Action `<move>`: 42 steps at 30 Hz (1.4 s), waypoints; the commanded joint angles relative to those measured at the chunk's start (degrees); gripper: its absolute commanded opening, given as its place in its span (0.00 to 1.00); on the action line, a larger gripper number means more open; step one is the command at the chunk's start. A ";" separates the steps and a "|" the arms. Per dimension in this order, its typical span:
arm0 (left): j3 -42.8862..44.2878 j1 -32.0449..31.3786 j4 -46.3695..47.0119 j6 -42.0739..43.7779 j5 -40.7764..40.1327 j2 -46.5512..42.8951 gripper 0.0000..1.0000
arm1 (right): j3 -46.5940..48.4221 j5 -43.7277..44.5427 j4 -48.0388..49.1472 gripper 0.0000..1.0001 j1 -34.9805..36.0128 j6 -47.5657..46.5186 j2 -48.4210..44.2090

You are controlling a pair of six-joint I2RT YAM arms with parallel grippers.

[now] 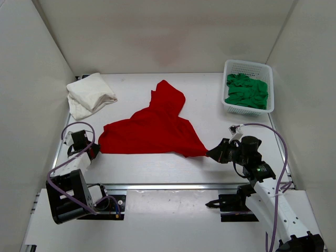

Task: Fold and stack the t-shirts
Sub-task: Flatten out the tshirt

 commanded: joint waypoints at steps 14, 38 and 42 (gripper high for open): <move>7.08 -3.43 -7.32 3.13 -5.21 6.73 0.49 | 2.88 -1.49 3.25 0.00 -0.61 0.56 -0.98; 12.02 -5.63 -12.51 9.37 -3.12 9.83 0.00 | 3.49 -2.02 6.77 0.00 0.27 2.32 -0.55; 13.77 -7.81 -14.00 9.02 1.10 2.10 0.00 | 6.83 -0.97 5.02 0.00 0.97 0.75 2.35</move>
